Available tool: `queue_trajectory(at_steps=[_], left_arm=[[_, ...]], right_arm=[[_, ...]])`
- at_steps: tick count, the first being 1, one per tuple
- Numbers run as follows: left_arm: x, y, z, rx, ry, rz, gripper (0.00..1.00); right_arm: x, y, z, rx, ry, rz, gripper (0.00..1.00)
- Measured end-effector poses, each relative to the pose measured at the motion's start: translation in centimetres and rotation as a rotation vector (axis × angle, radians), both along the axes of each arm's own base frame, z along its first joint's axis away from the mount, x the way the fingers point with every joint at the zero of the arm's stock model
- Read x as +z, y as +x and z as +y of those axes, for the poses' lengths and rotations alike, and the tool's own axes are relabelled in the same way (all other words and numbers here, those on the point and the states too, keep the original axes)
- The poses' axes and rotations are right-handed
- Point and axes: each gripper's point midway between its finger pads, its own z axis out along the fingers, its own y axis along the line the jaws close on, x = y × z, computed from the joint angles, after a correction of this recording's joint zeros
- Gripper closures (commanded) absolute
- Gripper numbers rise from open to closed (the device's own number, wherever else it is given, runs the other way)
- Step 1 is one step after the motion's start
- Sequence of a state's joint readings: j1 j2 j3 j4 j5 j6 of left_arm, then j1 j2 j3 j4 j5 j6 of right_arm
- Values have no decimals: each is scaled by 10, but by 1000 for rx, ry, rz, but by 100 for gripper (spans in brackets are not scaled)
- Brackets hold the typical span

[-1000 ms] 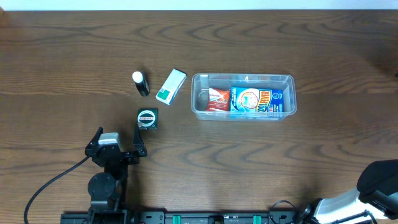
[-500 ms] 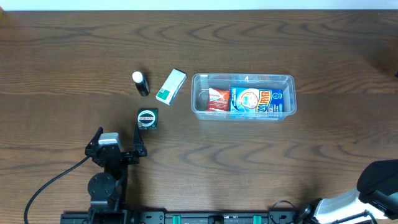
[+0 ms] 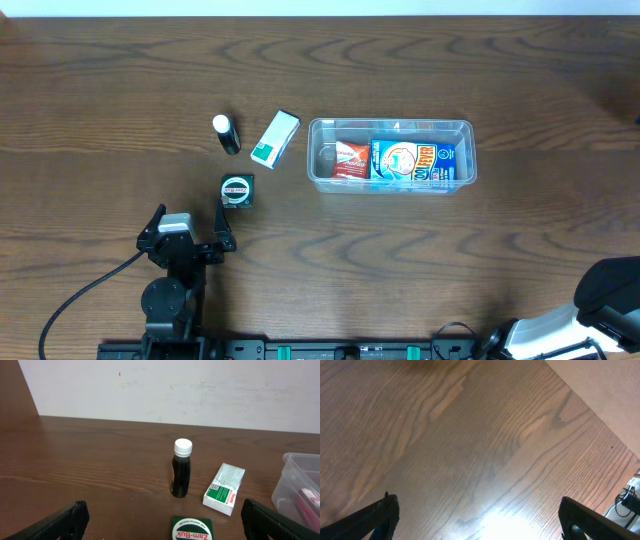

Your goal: Pack container

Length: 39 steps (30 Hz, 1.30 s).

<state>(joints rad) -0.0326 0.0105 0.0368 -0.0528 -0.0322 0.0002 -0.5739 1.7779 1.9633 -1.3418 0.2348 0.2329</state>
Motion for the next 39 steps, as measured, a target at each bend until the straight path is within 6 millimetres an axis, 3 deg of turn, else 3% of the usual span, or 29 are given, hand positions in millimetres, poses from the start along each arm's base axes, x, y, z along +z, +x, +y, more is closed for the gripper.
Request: queue_trajectory(at_steps=[23, 30, 39], left_arm=[[0, 0, -1, -7, -7, 0, 2], [1, 1, -22, -116, -146, -19, 2], [23, -1, -47, -261, -208, -51, 2]], right_arm=[[0, 0, 0, 0, 0, 0, 1], [0, 0, 0, 0, 0, 0, 1], [0, 0, 0, 1, 2, -1, 1]])
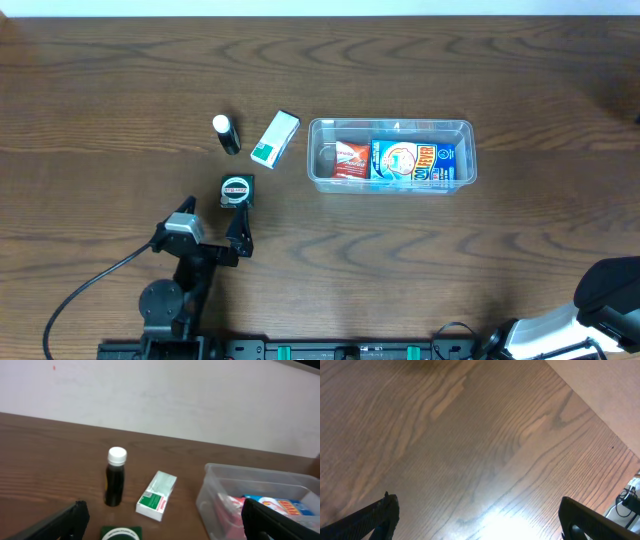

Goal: Pack container
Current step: 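Move the left gripper over the white-green box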

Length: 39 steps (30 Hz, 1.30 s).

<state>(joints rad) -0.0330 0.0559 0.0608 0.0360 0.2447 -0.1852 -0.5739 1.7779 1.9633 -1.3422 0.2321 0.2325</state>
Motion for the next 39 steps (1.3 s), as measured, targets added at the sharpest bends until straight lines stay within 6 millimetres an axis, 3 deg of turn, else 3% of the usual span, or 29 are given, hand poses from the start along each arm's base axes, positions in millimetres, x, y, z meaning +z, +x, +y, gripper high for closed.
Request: queue_trajectory(at_steps=[7, 14, 18, 23, 27, 39], left_arm=[[55, 16, -3, -15, 3, 153, 2], [72, 72, -6, -23, 28, 614, 2], [69, 109, -7, -38, 60, 819, 2], [52, 150, -8, -46, 73, 883, 2], [27, 160, -8, -46, 78, 937, 2], [6, 179, 15, 67, 172, 945, 2]], right_arm=[[0, 0, 0, 1, 1, -1, 1], [0, 0, 1, 2, 5, -1, 1], [0, 0, 1, 2, 4, -2, 1], [0, 0, 1, 4, 3, -2, 1], [0, 0, 1, 4, 4, -1, 1], [0, 0, 1, 4, 3, -1, 1]])
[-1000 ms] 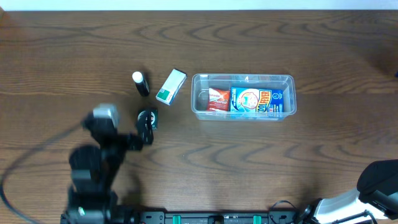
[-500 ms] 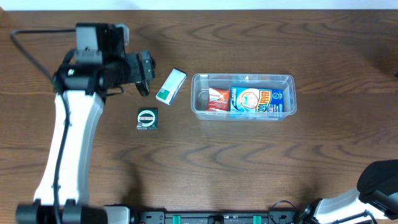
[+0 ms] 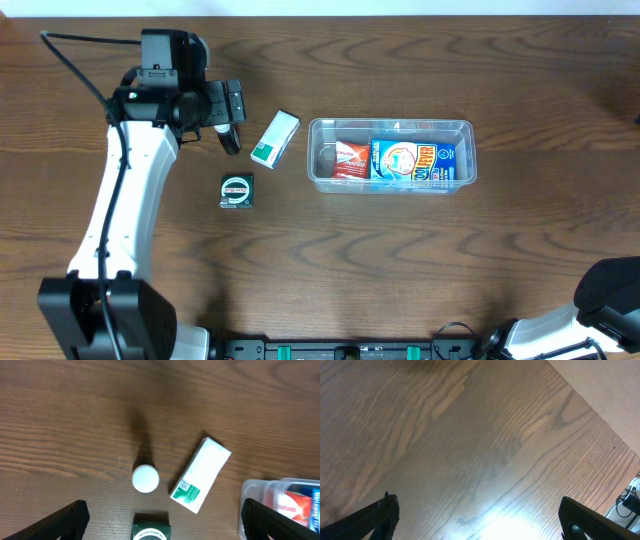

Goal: Pack container
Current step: 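Move the left gripper over the white-green box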

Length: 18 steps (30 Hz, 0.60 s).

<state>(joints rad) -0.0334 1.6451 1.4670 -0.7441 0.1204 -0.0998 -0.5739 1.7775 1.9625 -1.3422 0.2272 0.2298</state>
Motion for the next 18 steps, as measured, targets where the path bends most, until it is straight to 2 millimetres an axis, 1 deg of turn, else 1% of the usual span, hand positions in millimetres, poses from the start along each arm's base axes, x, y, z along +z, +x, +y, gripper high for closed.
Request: queue_trajectory(at_steps=[2, 7, 10, 14, 18], left_arm=[[-9, 4, 1, 4, 7, 17, 2], [-39, 10, 3, 11, 20, 81, 20], [-54, 11, 3, 8, 24, 118, 26], [-59, 14, 3, 9, 25, 118, 35], [-58, 16, 3, 5, 27, 109, 35]], right_arm=[[0, 0, 0, 0, 0, 0, 1], [0, 0, 0, 0, 0, 0, 1], [0, 0, 0, 0, 0, 0, 1], [0, 0, 0, 0, 0, 0, 1], [0, 0, 0, 0, 0, 0, 1]])
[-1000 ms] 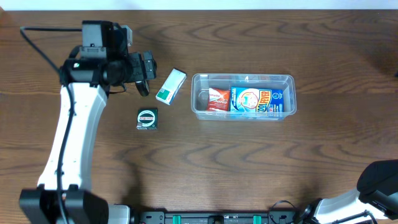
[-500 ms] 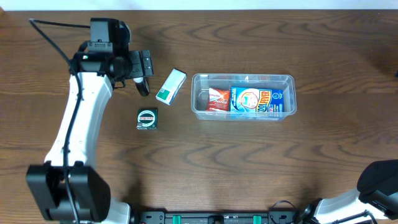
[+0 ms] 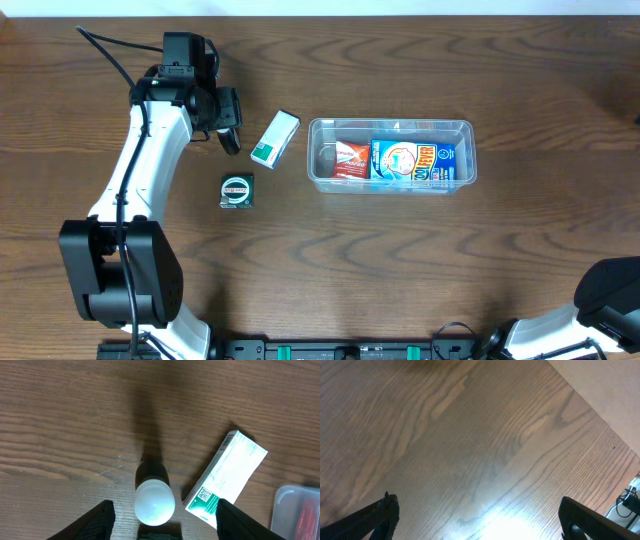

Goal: Pack container
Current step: 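Move the left gripper over the white-green box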

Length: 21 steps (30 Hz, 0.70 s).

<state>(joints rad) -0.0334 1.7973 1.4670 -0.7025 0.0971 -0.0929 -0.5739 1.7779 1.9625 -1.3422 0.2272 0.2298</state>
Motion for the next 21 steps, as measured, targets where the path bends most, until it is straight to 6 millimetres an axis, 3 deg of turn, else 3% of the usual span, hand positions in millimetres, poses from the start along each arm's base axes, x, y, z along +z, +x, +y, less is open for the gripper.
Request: queue_trajectory(at_steps=[21], left_arm=[[-26, 0, 5, 72, 3, 64, 35]], right_arm=[[0, 0, 0, 0, 0, 0, 1]])
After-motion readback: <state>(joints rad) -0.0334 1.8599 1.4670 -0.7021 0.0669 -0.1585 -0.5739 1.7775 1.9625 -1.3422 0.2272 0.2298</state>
